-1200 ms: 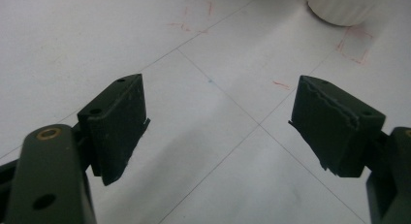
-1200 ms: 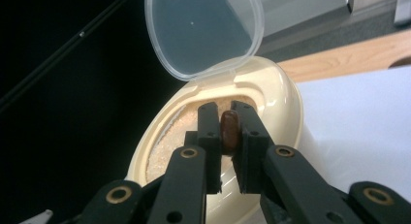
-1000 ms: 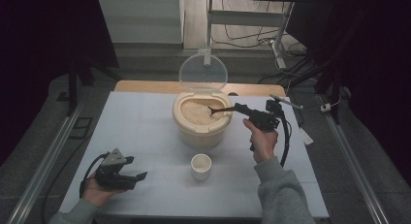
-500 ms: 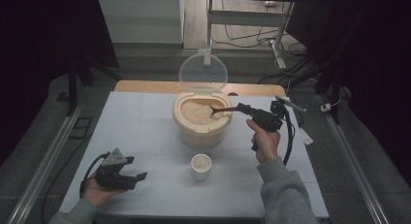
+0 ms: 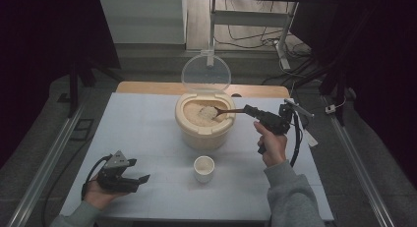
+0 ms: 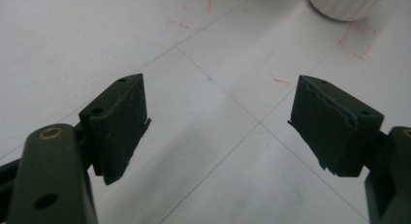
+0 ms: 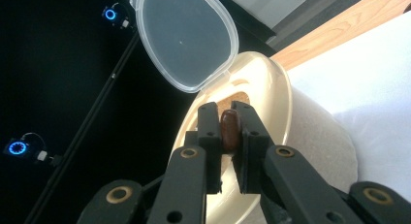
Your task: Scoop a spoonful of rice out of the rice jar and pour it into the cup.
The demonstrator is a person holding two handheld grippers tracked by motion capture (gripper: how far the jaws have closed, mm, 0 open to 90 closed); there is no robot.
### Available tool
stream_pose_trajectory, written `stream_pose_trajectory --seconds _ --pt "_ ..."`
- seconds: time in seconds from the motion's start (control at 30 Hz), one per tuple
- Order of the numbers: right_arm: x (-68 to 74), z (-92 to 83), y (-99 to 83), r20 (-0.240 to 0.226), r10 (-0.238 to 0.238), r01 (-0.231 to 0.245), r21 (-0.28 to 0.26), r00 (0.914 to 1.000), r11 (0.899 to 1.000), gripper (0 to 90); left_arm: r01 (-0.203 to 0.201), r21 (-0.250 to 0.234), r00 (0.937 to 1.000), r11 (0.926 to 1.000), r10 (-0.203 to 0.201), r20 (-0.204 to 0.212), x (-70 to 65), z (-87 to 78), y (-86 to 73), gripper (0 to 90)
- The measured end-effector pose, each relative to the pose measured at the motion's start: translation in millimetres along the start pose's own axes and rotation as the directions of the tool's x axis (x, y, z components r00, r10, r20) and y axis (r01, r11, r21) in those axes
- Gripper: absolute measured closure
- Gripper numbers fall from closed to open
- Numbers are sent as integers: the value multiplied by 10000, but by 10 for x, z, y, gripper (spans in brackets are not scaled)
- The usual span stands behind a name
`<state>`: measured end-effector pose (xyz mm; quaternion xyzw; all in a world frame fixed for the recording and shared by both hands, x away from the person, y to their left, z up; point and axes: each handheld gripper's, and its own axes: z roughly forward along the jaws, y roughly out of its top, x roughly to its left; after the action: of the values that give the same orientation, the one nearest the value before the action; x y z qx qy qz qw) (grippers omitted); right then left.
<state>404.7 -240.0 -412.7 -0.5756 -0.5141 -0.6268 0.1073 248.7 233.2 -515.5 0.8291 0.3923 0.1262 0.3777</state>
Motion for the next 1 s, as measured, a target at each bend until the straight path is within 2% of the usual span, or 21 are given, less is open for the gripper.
stream_pose_trajectory --seconds 0.53,1.0 --pt "13 -74 19 -371 355 -354 45 9987 9994 829 -12 20 10000 10000 12 -14 -3 4 0 213" --pt "51 -127 17 -401 239 -237 73 9989 9997 829 -45 17 10000 10000 45 -17 -8 1 4 214"
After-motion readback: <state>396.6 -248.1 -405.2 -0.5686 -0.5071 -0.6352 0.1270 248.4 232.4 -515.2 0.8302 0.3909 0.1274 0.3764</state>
